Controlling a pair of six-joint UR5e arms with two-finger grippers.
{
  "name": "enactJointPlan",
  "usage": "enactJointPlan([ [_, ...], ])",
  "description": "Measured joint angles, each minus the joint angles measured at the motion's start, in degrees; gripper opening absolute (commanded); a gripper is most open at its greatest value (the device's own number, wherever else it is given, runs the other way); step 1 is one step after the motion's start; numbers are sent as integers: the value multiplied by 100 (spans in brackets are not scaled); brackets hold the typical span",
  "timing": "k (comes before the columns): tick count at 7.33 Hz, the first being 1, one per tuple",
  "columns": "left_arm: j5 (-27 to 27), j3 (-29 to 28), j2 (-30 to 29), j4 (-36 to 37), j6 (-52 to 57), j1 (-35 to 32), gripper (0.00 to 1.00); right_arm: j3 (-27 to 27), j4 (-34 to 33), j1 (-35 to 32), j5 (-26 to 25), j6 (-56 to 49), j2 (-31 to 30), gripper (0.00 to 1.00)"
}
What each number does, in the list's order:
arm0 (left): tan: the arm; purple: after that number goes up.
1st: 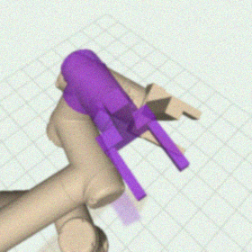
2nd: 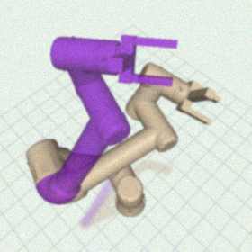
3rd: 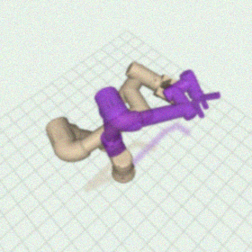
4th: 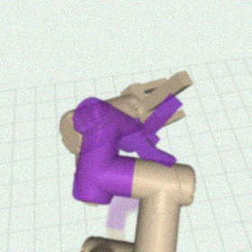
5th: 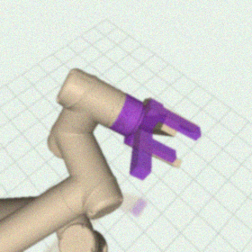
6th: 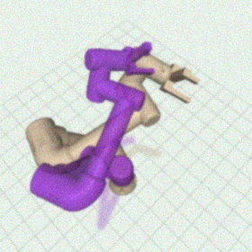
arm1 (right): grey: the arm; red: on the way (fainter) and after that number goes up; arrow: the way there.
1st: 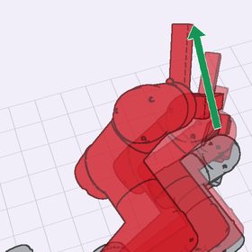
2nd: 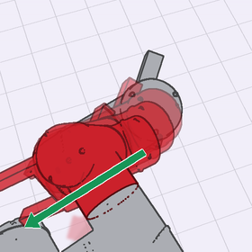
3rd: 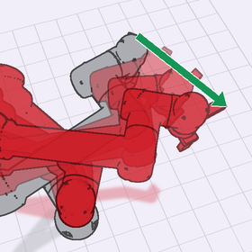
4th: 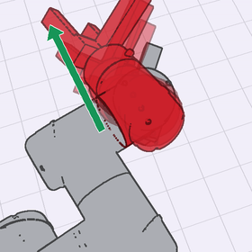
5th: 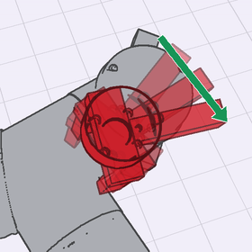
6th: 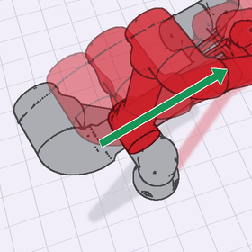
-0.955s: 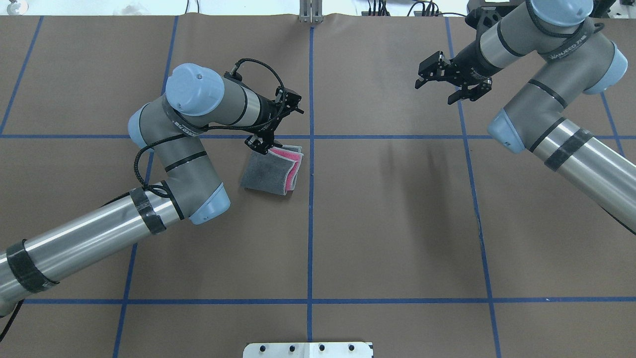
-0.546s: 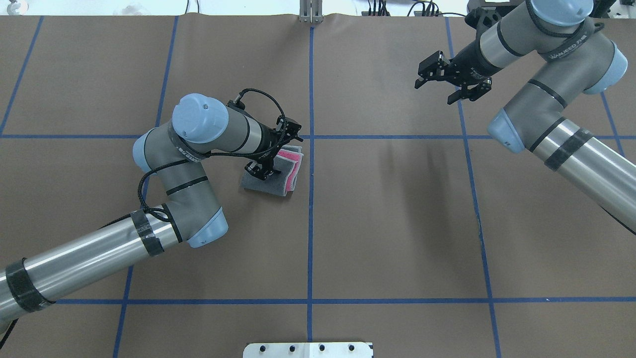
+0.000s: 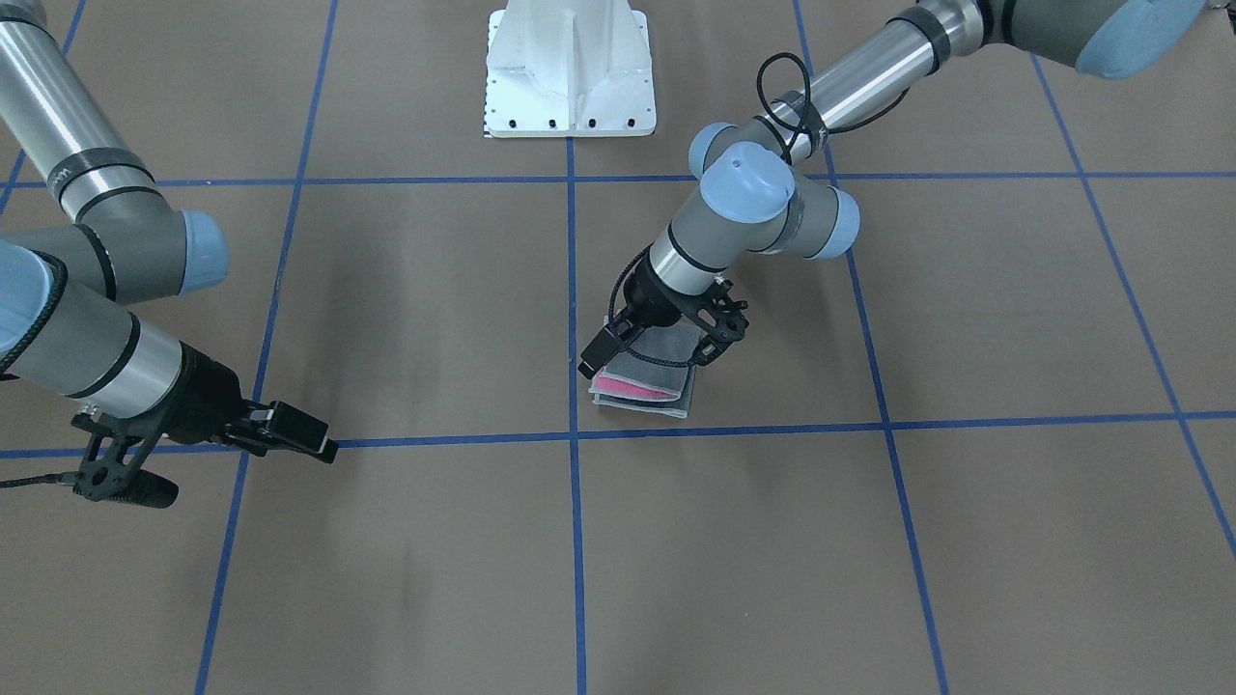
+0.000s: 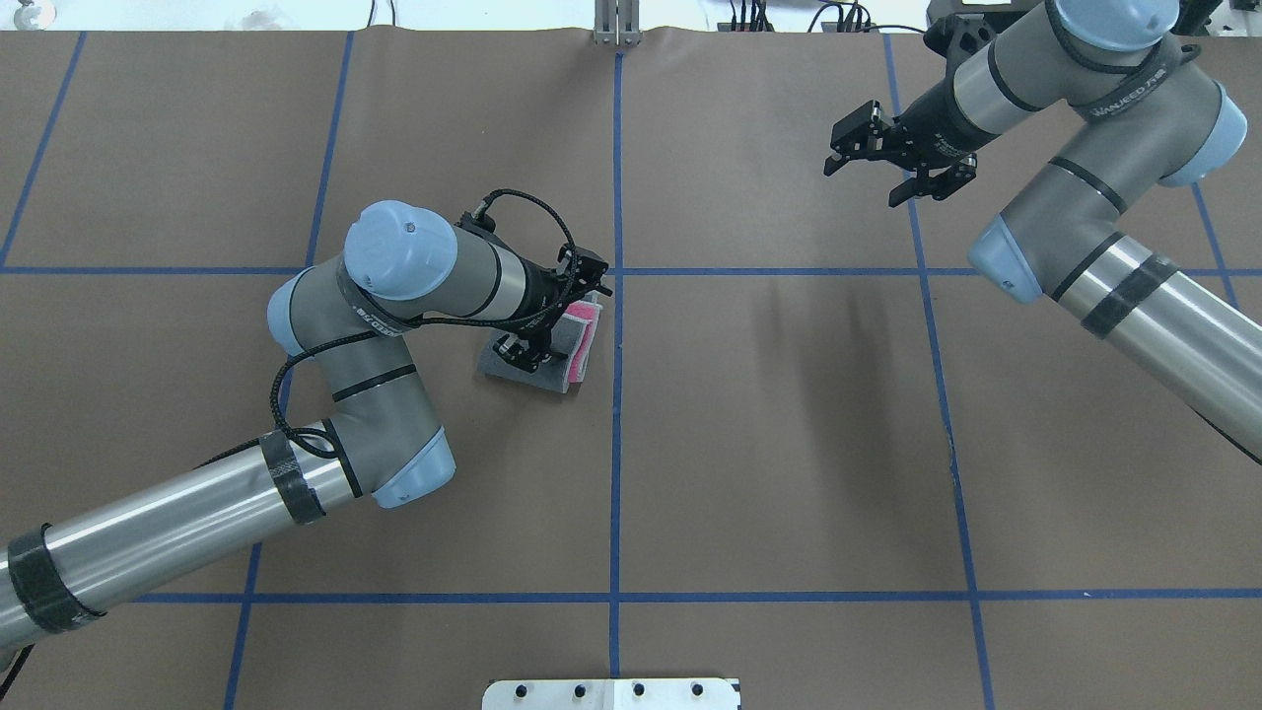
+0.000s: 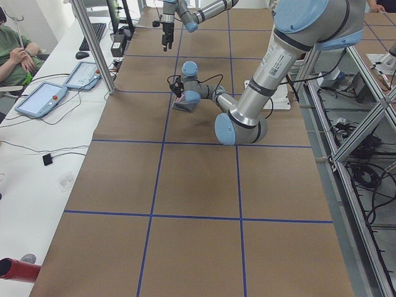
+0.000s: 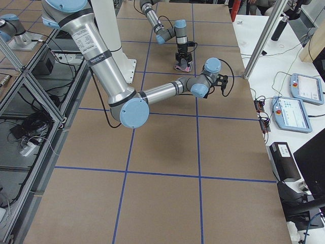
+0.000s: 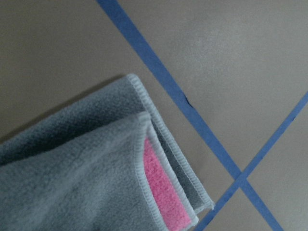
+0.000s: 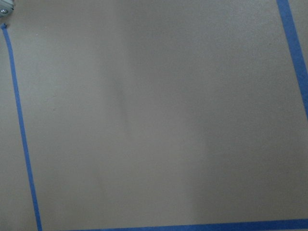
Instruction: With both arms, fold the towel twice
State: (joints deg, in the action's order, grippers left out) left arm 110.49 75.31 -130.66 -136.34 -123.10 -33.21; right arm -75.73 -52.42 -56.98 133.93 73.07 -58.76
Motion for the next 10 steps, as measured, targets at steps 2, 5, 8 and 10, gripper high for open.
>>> enactJointPlan([
  [2, 232, 418, 104, 75, 131, -268, 99, -75, -43, -87, 52, 2, 8, 100],
  [5, 552, 651, 456, 207, 1471, -1176, 99, -118, -106, -485, 65, -631, -125, 100],
  [8, 559, 882, 1071, 1290, 4342, -2222, 99, -117, -1269, -993, -106, -3005, -443, 100],
  [10, 548, 1139, 1279, 2619, 6212, -2732, 99, -128, -2378, -1364, -495, -4567, -502, 100],
])
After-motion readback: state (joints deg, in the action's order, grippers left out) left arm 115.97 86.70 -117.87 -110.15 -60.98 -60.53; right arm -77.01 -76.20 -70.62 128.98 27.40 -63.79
